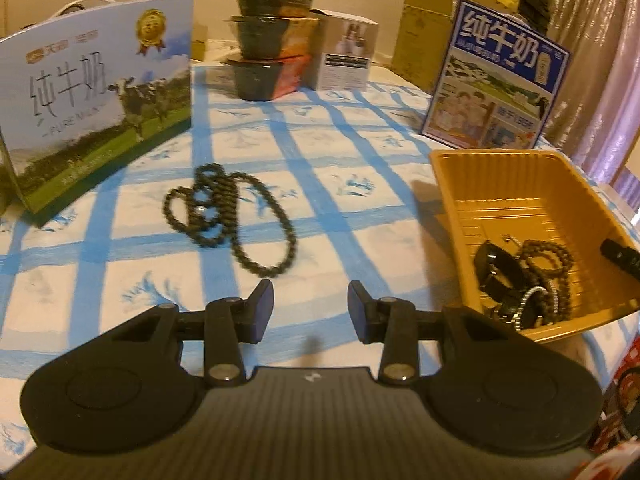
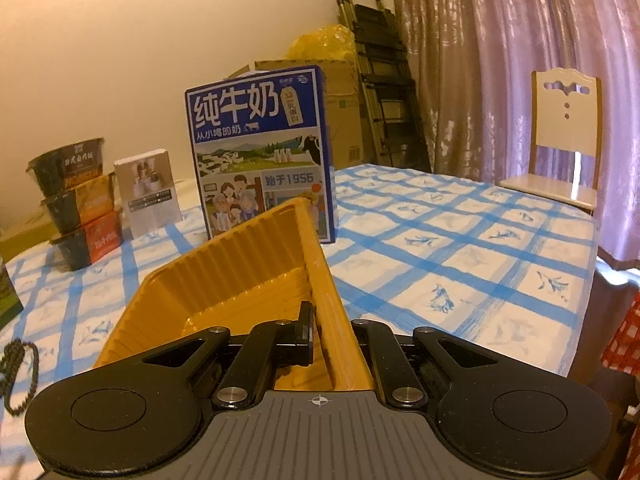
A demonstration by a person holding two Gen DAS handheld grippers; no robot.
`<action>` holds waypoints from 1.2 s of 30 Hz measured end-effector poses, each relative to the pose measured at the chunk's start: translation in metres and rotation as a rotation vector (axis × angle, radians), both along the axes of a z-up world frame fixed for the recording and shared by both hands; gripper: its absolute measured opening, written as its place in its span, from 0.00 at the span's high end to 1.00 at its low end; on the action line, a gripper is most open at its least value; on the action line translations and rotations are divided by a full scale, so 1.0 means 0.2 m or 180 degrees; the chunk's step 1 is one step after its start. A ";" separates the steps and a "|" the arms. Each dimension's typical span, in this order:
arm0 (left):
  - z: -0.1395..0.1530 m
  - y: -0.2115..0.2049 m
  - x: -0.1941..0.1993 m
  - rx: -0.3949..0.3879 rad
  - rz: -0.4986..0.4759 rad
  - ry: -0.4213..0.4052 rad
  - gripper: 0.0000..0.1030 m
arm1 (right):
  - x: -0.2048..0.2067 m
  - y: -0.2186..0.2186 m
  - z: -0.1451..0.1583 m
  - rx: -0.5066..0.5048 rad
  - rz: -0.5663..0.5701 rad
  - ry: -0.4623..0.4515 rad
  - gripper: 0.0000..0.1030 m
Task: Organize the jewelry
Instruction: 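Move the left tool to the dark green bead strand and grasp it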
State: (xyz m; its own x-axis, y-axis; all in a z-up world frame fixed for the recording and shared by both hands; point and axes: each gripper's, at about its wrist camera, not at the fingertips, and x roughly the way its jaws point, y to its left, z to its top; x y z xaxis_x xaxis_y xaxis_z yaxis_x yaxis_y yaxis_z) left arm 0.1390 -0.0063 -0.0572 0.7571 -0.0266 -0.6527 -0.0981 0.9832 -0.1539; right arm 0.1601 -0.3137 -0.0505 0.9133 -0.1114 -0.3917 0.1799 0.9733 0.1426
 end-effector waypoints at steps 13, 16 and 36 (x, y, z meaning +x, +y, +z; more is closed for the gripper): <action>-0.07 0.25 0.13 0.0667 0.0235 -0.0017 0.65 | 0.04 0.05 -0.06 -0.0031 0.0036 0.0007 0.93; -0.09 0.28 0.20 0.0793 0.0140 -0.0038 0.65 | 0.06 0.07 -0.07 -0.0003 0.0046 0.0010 0.93; -0.22 0.26 0.48 0.1343 -0.0368 0.0046 0.87 | 0.11 0.10 -0.11 -0.0021 0.0094 0.0107 0.93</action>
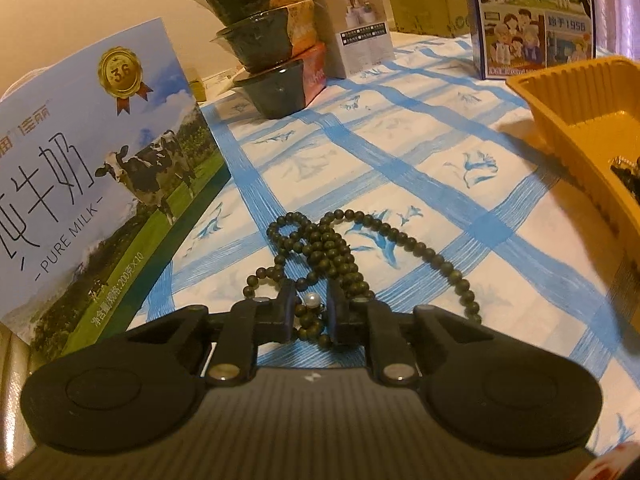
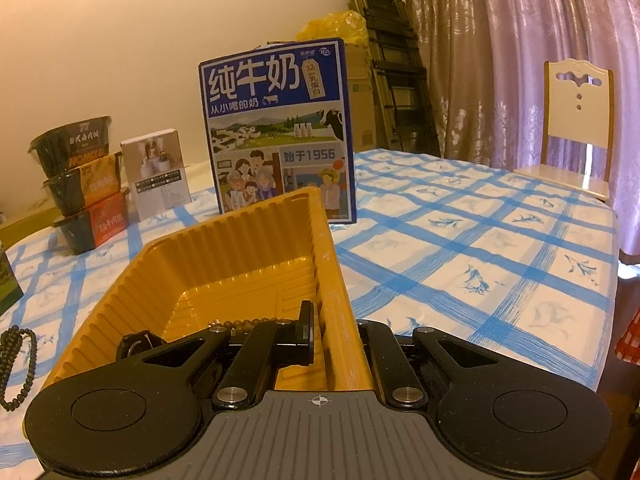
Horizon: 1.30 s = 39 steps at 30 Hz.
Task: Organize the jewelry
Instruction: 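Move the left tool to the dark green bead strand and grasp it, then carry the dark green bead strand into the orange tray and release it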
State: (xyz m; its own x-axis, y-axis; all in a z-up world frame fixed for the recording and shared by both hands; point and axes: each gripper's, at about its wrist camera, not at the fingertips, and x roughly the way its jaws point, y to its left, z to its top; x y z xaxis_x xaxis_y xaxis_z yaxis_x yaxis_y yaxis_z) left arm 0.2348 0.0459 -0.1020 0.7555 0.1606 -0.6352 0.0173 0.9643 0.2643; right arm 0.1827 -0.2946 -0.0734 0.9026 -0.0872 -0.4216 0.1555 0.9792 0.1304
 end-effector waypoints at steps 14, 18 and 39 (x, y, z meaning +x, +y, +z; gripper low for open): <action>0.17 0.07 -0.12 -0.0476 0.0141 -0.0151 0.93 | 0.00 -0.02 -0.01 0.0028 -0.0001 0.0011 0.94; 0.26 0.08 -0.17 -0.0657 0.0160 -0.0211 0.93 | -0.01 -0.02 0.00 0.0066 0.0003 0.0027 0.94; 0.40 -0.12 -0.23 -0.0761 -0.0015 -0.0186 0.93 | -0.02 -0.03 0.01 0.0105 0.0062 -0.0015 0.94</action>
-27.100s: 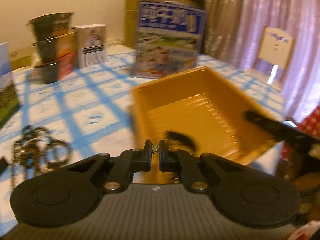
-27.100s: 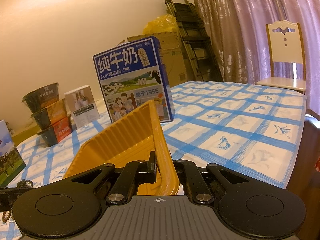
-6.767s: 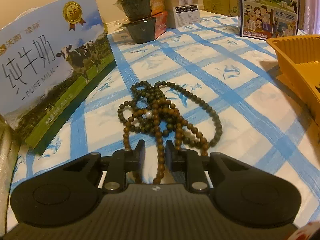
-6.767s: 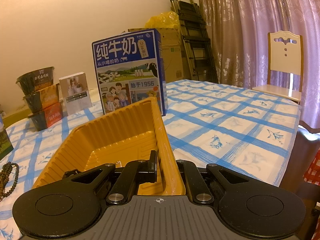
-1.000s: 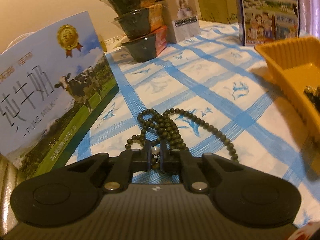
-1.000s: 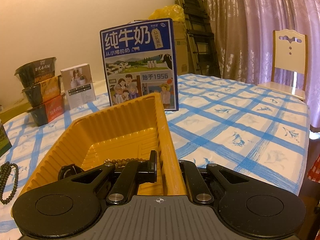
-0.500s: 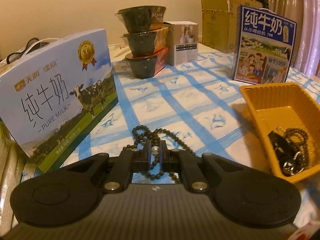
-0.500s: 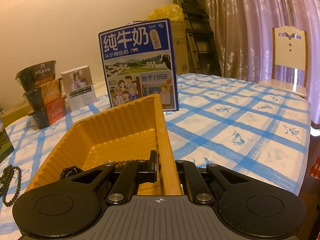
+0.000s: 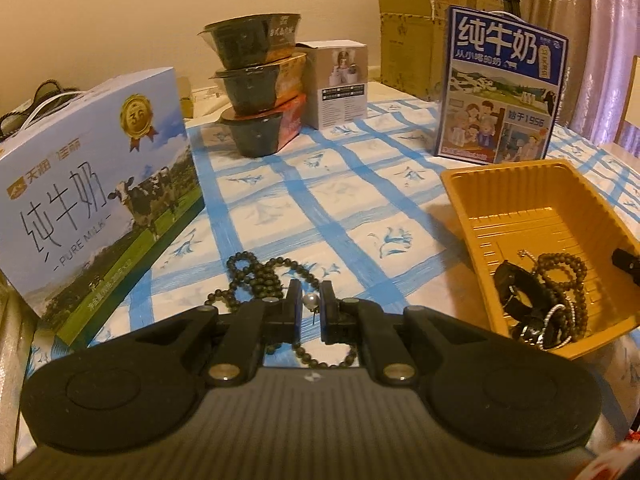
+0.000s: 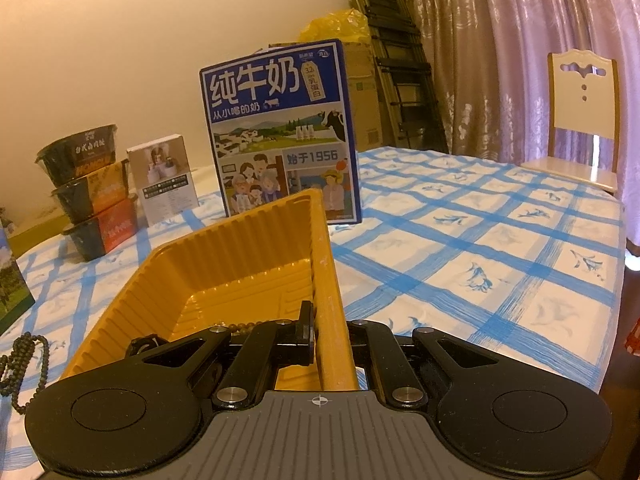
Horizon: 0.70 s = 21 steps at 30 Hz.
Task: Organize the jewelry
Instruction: 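Carry the dark green bead strand into the orange tray and release it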
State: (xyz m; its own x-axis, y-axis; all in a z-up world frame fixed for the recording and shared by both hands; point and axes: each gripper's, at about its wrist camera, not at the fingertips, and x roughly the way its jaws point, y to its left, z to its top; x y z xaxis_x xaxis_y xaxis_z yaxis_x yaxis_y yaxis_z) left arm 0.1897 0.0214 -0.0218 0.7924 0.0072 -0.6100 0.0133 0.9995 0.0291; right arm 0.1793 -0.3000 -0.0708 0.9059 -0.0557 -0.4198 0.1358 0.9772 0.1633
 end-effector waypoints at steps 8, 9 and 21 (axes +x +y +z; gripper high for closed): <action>0.03 -0.09 -0.01 -0.0071 -0.0139 -0.0004 0.93 | 0.00 0.02 0.00 -0.0017 0.0041 -0.0014 0.94; 0.04 -0.11 -0.01 -0.0088 -0.0167 -0.0017 0.93 | -0.01 0.02 0.00 -0.0016 0.0047 -0.0015 0.94; 0.10 -0.47 -0.01 -0.0432 -0.0767 -0.0036 0.93 | -0.02 0.00 0.01 -0.0021 0.0098 -0.0022 0.94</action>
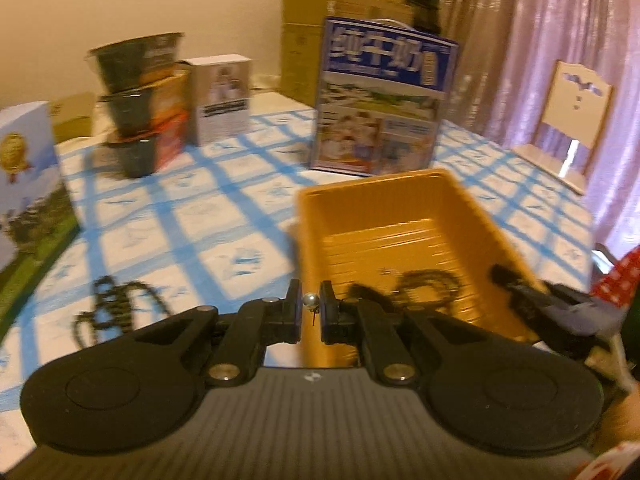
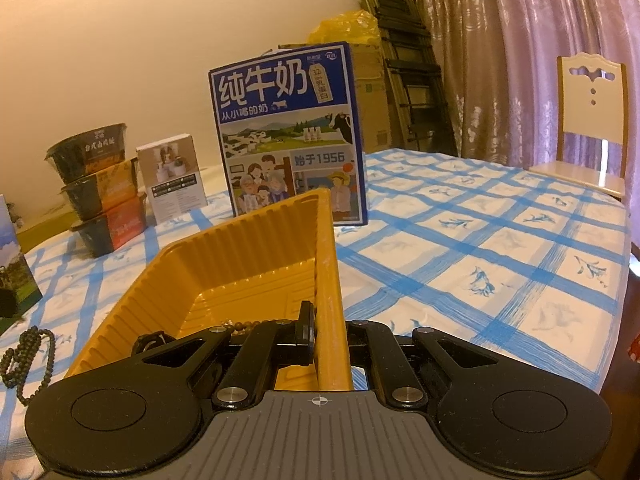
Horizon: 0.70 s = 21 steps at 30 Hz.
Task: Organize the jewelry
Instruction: 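Carry the dark green bead strand into the orange tray and release it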
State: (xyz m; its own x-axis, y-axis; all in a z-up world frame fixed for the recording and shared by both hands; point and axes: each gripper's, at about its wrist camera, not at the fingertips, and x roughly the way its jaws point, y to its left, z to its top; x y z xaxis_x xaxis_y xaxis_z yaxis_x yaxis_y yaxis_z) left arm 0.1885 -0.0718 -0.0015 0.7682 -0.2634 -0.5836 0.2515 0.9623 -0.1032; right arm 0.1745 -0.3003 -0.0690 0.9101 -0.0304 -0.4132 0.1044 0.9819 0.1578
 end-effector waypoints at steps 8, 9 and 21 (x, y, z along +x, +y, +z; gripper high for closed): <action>-0.01 -0.23 0.02 -0.0397 -0.0236 0.0066 0.93 | 0.00 -0.01 0.00 0.0032 0.0031 0.0041 0.93; -0.02 -0.25 0.02 -0.0469 -0.0239 0.0098 0.93 | 0.00 -0.02 0.00 0.0037 0.0039 0.0039 0.93; -0.11 -0.41 0.11 -0.0750 -0.0340 0.0383 0.93 | 0.00 -0.05 0.01 0.0106 0.0057 0.0058 0.93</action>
